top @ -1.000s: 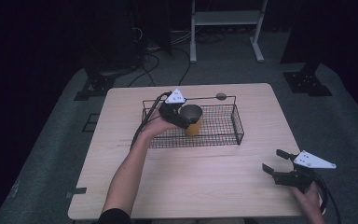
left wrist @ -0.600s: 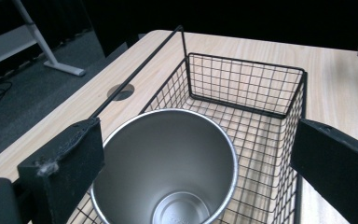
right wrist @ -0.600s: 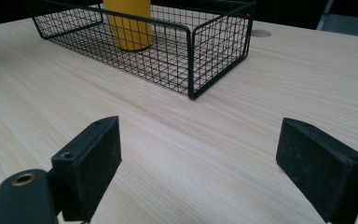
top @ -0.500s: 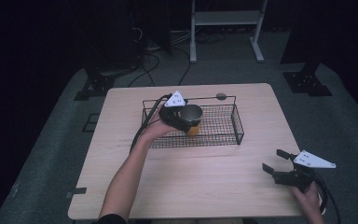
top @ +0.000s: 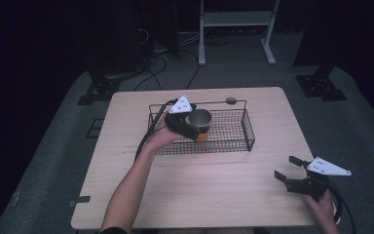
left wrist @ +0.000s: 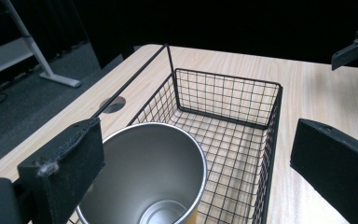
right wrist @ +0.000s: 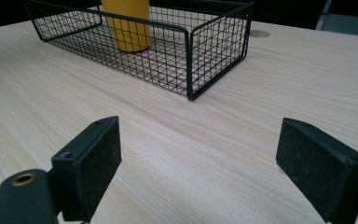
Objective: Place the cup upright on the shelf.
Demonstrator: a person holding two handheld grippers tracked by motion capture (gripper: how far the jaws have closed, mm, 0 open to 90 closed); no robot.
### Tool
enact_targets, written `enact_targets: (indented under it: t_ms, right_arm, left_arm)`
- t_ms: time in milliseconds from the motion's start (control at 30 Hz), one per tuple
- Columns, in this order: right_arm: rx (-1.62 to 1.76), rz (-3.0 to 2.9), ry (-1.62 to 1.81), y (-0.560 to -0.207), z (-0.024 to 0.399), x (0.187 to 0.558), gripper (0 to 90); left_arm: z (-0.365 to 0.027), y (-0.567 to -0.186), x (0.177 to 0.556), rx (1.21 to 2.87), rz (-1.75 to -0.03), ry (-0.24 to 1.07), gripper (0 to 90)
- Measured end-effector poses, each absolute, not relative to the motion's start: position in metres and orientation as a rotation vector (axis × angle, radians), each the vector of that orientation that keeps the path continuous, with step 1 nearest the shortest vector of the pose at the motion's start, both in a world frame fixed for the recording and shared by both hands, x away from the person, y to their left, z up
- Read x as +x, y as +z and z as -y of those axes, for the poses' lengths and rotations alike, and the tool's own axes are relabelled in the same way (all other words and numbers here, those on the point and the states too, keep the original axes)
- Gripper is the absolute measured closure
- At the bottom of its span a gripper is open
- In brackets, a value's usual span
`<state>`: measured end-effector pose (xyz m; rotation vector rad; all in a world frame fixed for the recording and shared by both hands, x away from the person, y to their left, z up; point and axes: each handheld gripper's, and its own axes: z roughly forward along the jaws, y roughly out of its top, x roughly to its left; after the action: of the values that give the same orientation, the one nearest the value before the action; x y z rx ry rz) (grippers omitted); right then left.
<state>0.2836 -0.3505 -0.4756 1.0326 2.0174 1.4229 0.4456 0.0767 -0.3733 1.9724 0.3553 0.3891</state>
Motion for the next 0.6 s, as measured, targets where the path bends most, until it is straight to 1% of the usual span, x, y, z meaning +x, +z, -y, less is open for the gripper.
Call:
enact_targets:
  t_ms: [600]
  right_arm:
    - [1.032,-2.021,1.422,-0.476,0.35,0.284,13.0]
  left_arm:
    - [-0.085,-0.371,0.431,1.937,-0.339,0.392,2.1]
